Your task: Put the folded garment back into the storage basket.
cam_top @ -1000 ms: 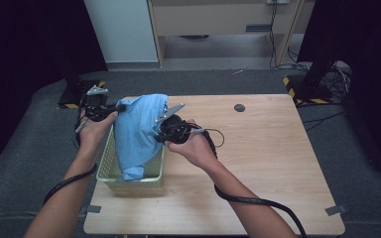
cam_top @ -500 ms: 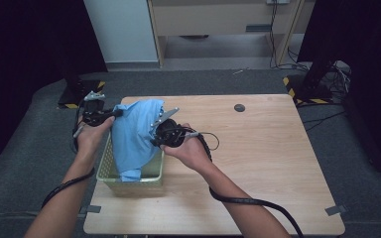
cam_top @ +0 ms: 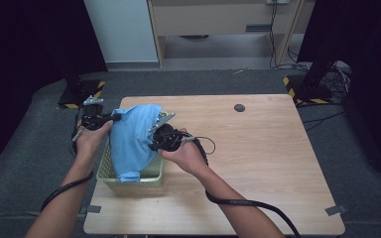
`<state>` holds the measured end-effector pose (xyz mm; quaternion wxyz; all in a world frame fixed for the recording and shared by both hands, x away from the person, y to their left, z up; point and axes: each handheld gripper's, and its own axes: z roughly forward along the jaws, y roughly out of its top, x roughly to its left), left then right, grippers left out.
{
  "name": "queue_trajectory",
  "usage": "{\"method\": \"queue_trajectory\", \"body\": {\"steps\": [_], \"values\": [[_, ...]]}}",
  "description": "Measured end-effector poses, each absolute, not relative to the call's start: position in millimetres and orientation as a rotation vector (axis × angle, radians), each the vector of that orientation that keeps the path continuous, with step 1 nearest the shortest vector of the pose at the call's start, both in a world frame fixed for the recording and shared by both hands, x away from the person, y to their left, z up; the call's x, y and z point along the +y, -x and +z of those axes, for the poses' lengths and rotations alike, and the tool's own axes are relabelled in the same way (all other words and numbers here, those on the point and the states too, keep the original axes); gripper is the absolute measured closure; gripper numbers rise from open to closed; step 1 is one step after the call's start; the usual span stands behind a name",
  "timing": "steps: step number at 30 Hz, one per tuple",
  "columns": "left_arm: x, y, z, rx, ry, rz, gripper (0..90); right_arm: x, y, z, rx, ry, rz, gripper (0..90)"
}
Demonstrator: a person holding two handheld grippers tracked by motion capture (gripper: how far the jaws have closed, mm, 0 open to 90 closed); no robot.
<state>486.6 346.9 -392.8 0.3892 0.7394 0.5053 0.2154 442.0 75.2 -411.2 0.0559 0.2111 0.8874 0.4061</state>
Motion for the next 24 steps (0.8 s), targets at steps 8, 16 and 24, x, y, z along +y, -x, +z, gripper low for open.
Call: {"method": "queue_trajectory", "body": {"steps": [8, 16, 24], "values": [[350, -486, -398, 1.295, -1.883, 0.546, 76.8, 79, -441, -417, 2.697, -0.649, 1.228, 83.4], [350, -486, -398, 1.299, -1.890, 0.551, 76.8, 83, -441, -420, 2.696, -0.651, 1.232, 83.2], [349, -492, -402, 1.344, -1.902, 0.586, 48.7, 83, -443, -428, 2.667, -0.699, 1.209, 43.7]]}}
